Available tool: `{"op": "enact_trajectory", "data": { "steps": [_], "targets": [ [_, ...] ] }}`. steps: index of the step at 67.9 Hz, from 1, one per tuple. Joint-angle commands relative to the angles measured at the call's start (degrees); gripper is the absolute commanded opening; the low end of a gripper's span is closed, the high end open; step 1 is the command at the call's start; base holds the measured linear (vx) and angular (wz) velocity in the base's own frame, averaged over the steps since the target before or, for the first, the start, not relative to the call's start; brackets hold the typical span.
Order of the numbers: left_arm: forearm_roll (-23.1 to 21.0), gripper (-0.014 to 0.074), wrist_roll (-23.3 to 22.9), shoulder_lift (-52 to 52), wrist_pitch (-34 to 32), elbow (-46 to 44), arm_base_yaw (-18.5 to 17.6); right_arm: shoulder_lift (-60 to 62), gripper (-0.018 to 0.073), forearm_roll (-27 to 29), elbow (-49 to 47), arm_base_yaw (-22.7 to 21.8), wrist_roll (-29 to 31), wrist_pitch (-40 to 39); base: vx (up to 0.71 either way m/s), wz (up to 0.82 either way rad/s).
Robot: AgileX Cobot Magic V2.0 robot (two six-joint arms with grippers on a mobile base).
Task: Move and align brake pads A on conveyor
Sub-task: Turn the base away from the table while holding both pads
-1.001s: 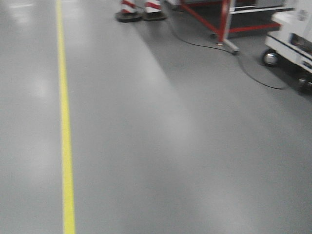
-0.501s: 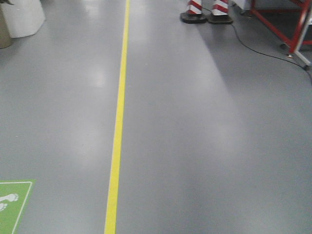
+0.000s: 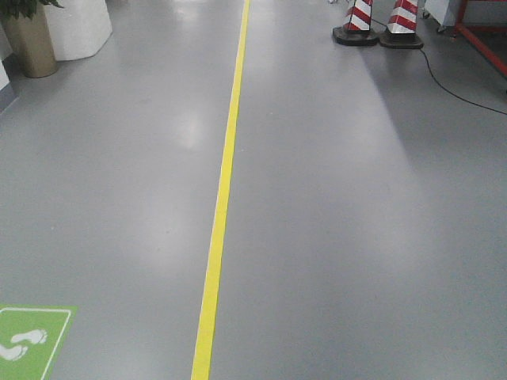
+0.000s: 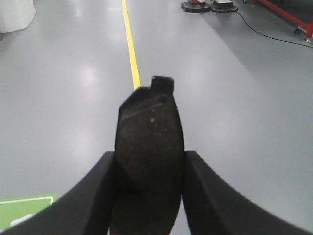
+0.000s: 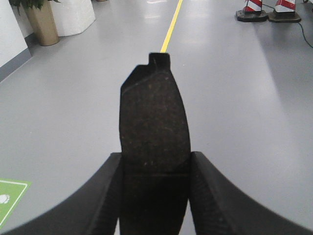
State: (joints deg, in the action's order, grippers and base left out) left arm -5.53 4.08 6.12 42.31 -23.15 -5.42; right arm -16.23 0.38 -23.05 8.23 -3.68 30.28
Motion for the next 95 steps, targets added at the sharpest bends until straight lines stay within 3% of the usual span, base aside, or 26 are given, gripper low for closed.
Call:
{"op": "enact_trajectory", "data": {
  "steps": [1,95],
  "targets": [
    [-0.62,-0.0006,-0.57,0.86,-5.23,-1.67,-0.37,-0.41,-0.0004,-0.38,-1.74,-0.14,0.6,-5.48,0.36,-0.04],
    [-0.62,-0.0006,-0.57,0.86,-5.26,-1.67,-0.37,-0.41,-0.0004,-0.38,-1.74,-0.14,0.6,-5.33,0.53,-0.01]
  ]
}}
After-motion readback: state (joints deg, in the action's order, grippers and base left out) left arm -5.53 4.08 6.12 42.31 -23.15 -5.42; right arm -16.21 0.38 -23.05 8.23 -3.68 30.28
